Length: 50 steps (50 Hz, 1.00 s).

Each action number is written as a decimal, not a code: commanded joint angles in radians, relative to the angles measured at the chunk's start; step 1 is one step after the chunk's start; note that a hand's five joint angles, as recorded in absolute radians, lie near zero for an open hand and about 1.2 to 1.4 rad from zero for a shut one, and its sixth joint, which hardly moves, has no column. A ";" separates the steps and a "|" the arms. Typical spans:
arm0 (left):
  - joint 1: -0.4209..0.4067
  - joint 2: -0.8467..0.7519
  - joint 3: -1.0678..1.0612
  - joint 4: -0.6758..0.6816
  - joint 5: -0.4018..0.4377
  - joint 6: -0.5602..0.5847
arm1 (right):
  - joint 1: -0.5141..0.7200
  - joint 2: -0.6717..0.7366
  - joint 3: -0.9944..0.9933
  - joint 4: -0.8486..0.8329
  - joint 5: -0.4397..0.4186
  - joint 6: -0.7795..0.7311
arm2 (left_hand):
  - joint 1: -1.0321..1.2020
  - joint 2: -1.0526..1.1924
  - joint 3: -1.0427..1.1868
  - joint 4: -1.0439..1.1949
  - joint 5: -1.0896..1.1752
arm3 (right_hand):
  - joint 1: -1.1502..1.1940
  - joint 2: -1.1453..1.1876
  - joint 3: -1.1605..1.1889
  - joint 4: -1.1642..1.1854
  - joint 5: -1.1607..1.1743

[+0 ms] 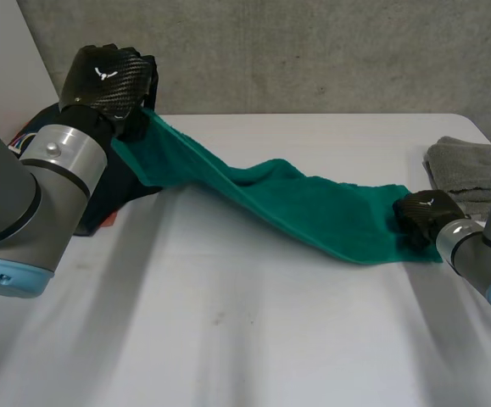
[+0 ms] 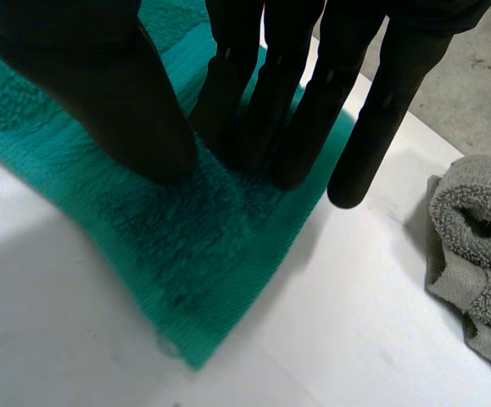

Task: Fold the laundry.

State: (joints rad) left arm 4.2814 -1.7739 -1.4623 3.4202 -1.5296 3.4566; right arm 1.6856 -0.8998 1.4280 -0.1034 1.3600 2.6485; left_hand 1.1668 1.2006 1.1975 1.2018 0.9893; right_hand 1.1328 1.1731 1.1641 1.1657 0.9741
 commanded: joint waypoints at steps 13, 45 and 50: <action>0.070 0.234 0.103 -0.228 0.019 0.003 | -0.105 -0.534 -0.145 0.503 -0.030 -0.246 | 0.229 0.196 0.199 0.194 0.232 | 0.263 0.223 0.232 0.231 0.248; 0.155 -0.414 0.591 0.058 0.103 0.136 | 0.035 -0.087 -0.642 0.264 0.198 -0.119 | 0.229 0.196 0.199 0.194 0.232 | 0.263 0.223 0.232 0.231 0.248; 0.152 -0.366 0.611 0.290 0.052 0.056 | 0.039 -0.169 -0.646 -0.097 0.237 0.040 | 0.229 0.196 0.199 0.194 0.232 | 0.263 0.223 0.232 0.231 0.248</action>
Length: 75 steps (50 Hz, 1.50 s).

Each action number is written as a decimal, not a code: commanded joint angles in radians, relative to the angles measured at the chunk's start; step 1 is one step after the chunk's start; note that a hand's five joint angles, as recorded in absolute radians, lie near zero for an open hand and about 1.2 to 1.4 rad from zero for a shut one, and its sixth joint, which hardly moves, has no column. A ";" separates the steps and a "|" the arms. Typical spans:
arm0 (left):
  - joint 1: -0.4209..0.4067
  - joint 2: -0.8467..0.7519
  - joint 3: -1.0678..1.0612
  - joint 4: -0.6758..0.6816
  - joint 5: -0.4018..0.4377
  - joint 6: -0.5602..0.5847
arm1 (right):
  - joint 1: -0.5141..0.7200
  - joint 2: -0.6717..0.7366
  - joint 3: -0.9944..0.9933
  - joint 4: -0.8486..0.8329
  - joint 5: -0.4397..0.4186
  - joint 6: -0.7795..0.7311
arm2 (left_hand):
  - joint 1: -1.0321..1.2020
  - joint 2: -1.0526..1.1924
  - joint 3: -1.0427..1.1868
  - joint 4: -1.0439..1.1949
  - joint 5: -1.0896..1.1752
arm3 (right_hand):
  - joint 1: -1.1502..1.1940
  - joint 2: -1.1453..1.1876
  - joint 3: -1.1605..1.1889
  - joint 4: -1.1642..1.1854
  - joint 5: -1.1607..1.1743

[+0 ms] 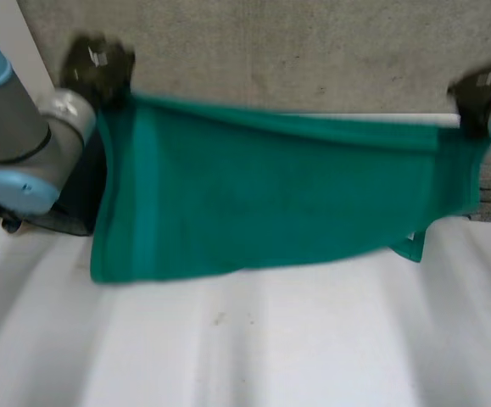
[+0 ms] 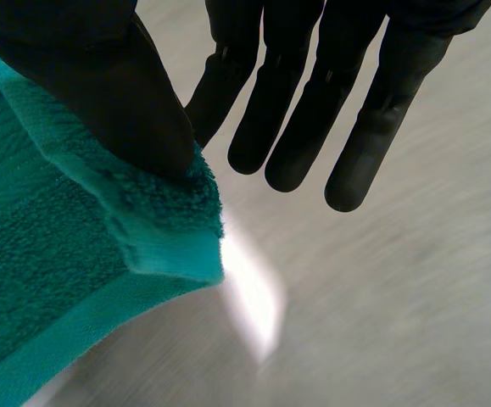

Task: Fold the laundry.

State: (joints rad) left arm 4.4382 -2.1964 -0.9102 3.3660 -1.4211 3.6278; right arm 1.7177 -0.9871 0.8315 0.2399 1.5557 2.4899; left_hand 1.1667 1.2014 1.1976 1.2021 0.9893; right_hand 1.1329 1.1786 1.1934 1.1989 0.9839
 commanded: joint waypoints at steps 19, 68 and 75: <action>-0.011 0.129 -0.380 0.349 0.005 -0.147 | -0.003 0.039 0.133 -0.291 -0.085 0.218 | 0.230 0.195 0.199 0.194 0.232 | 0.263 0.218 0.203 0.197 0.238; -0.108 -0.086 -0.247 -0.185 -0.082 0.204 | 0.000 0.154 0.275 -0.131 0.027 -0.261 | 0.230 0.195 0.199 0.194 0.232 | 0.263 0.218 0.203 0.197 0.238; -0.128 -0.178 -0.141 -0.085 -0.088 0.203 | 0.019 0.237 0.182 -0.297 0.043 -0.244 | -0.362 -0.397 -0.393 -0.397 -0.359 | -0.958 -1.004 -1.019 -1.024 -0.984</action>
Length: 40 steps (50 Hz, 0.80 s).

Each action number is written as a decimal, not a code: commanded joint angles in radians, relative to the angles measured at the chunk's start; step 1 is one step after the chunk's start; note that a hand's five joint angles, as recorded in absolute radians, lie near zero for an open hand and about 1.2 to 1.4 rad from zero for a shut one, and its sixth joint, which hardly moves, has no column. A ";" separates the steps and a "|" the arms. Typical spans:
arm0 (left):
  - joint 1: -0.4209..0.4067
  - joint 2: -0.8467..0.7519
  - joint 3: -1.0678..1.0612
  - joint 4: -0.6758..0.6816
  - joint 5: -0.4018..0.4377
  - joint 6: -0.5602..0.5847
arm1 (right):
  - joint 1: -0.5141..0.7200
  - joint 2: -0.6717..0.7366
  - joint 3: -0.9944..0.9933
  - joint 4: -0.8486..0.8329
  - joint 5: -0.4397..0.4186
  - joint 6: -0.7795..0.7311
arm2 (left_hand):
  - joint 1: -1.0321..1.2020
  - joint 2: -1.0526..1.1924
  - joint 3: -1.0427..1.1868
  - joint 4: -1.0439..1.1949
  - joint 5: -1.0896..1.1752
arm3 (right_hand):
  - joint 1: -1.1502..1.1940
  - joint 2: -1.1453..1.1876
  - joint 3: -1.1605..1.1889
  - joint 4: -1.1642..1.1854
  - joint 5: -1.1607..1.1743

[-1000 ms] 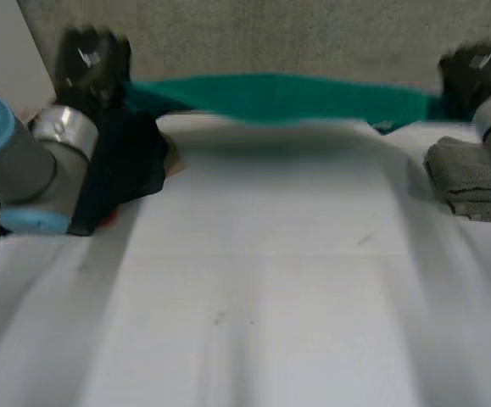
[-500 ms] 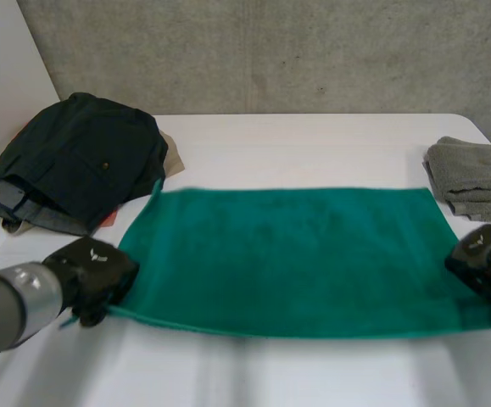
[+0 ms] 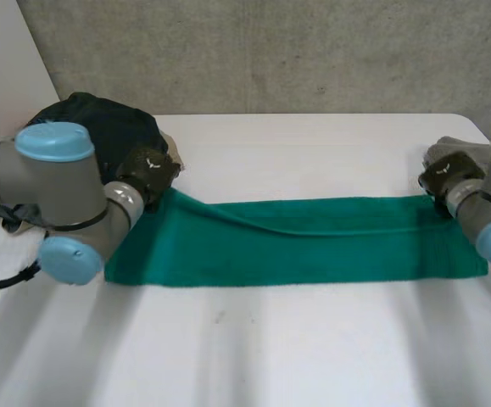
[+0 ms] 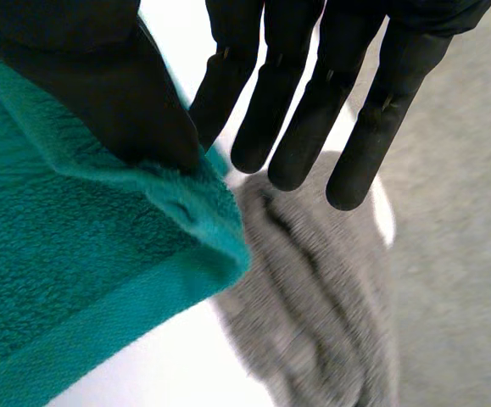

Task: Fold the laundry.

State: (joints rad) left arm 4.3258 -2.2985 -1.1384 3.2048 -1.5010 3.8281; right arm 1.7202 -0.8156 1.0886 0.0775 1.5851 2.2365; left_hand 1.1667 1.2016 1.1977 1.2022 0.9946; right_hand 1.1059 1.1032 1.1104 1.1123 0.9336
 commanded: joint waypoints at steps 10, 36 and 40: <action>-0.034 -0.029 0.065 0.122 -0.039 -0.058 | 0.013 -0.046 -0.069 -0.197 0.029 0.179 | -0.992 -1.027 -1.023 -1.028 -0.995 | -0.931 -0.929 -0.936 -0.938 -0.934; -0.017 0.355 -0.423 0.130 -0.005 -0.286 | -0.227 -0.340 0.571 -0.094 -0.312 0.200 | -0.992 -1.027 -1.023 -1.028 -0.995 | -0.625 -0.622 -0.629 -0.631 -0.627; -0.017 0.352 -0.423 0.130 -0.001 -0.288 | -0.235 -0.286 0.588 -0.188 -0.312 0.200 | -0.992 -1.027 -1.023 -1.028 -0.995 | -0.525 -0.522 -0.530 -0.532 -0.527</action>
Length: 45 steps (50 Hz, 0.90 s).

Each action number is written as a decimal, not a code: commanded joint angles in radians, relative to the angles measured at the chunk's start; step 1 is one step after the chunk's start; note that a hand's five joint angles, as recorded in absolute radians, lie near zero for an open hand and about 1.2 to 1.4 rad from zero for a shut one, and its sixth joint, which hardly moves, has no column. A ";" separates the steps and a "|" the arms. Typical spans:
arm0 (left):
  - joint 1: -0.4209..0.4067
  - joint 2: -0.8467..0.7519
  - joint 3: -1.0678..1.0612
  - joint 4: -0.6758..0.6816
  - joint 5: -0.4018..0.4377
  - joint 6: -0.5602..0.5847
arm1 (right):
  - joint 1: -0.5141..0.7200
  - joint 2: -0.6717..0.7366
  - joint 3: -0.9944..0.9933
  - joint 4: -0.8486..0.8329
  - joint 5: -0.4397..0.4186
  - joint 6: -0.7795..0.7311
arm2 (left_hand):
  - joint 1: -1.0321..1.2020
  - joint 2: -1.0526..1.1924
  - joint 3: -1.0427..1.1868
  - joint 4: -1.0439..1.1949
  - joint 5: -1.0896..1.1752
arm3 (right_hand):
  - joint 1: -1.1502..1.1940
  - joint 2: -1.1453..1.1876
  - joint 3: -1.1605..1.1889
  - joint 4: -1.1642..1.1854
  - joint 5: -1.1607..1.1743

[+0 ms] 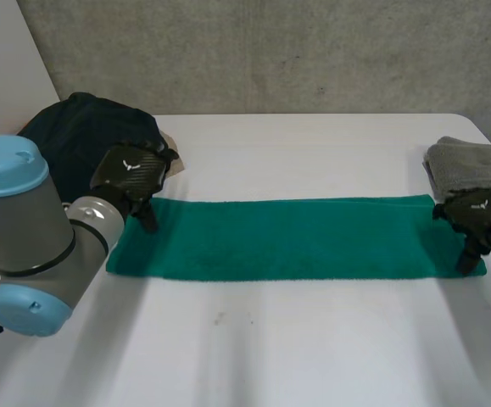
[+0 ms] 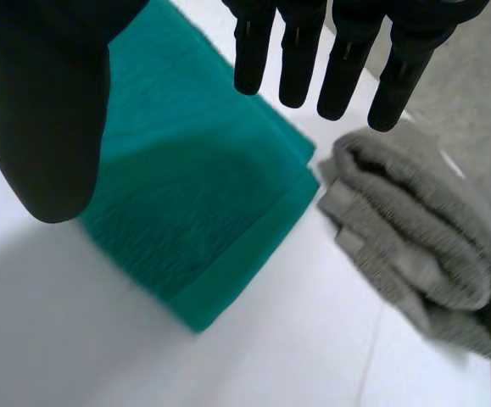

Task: Fold the laundry.

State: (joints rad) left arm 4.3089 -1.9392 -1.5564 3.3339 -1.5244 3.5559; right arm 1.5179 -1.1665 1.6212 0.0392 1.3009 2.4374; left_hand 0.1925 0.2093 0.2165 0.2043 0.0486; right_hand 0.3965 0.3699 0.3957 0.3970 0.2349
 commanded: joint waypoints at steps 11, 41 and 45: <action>0.000 0.028 -0.010 -0.002 0.020 -0.017 | -0.168 0.077 0.008 -0.205 0.063 -0.099 | -0.018 -0.035 -0.042 -0.030 -0.049 | 1.000 1.026 1.001 0.999 0.987; 0.005 0.094 -0.077 0.001 0.070 -0.134 | -0.169 0.077 0.083 -0.200 -0.241 0.051 | -0.018 -0.035 -0.042 -0.030 -0.049 | 0.088 0.114 0.088 0.087 0.075; 0.003 0.092 -0.079 0.001 0.070 -0.134 | -0.171 0.103 0.080 -0.203 -0.241 0.011 | -0.018 -0.035 -0.042 -0.030 -0.049 | 0.129 0.155 0.129 0.128 0.116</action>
State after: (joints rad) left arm 4.3139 -1.8461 -1.6344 3.3350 -1.4528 3.4206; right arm 1.3504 -1.1106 1.7081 -0.1603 1.0495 2.5094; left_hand 0.1925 0.2093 0.2165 0.2042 0.0487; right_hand 0.4461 0.4426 0.4501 0.4327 0.2432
